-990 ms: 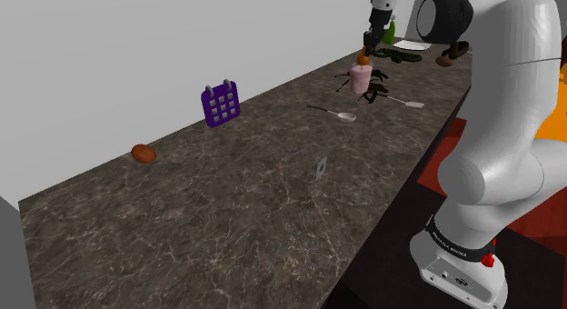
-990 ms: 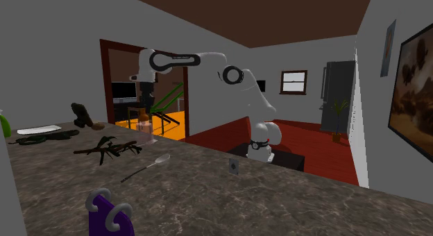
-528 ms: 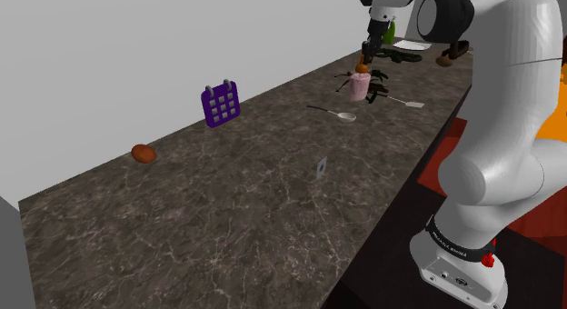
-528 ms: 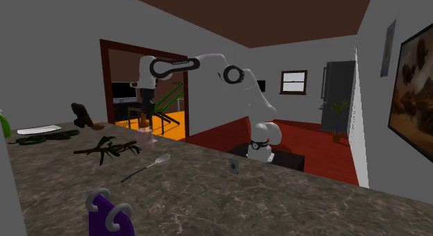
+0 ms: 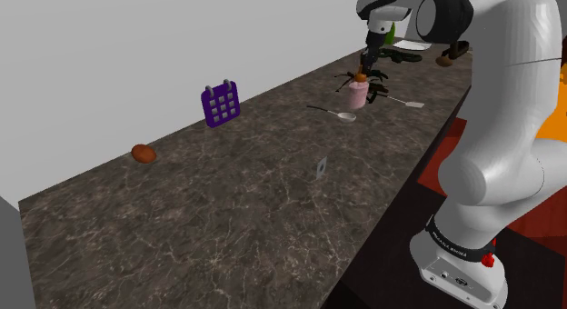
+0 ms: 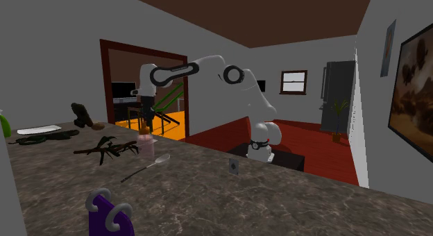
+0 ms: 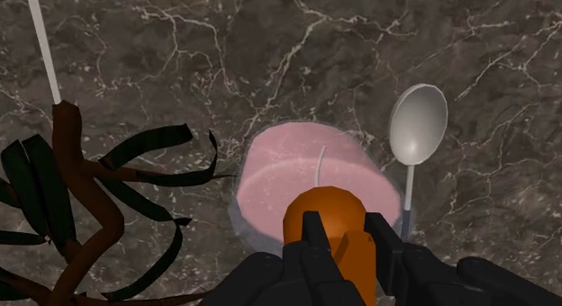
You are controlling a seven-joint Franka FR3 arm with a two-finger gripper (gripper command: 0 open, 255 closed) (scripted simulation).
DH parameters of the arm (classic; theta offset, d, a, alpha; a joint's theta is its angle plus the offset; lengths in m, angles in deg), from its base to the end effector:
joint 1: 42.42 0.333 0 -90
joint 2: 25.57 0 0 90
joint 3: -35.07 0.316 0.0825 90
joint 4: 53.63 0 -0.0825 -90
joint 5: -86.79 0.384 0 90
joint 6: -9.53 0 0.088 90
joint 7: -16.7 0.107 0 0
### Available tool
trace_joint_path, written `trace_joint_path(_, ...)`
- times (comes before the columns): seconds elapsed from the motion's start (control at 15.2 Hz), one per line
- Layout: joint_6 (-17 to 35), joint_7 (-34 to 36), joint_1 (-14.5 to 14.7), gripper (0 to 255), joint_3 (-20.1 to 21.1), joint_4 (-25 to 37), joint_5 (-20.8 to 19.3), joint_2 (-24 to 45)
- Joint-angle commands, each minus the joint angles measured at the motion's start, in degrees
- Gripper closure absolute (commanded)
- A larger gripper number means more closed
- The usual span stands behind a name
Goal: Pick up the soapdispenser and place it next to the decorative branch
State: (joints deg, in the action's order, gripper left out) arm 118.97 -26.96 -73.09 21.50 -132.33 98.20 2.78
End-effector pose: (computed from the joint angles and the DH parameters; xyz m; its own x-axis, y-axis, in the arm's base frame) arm 0.5368 -0.4586 0.4423 0.9947 -0.0415 0.0940 -0.0398 -0.9990 -0.0201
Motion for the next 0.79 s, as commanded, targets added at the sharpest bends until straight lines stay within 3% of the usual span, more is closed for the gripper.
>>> trace_joint_path(0.0, 1.46, -0.08, 0.12, 255, 0.07, -1.18, 0.11, 0.22)
trace_joint_path(0.59, 2.43, -0.21, 0.15, 255, 0.12, -1.98, 0.2, 0.4)
trace_joint_path(0.66, 2.43, -0.21, 0.16, 0, 0.12, -1.99, 0.2, 0.39)
trace_joint_path(0.73, 2.43, -0.2, 0.16, 0, 0.12, -2.0, 0.2, 0.38)
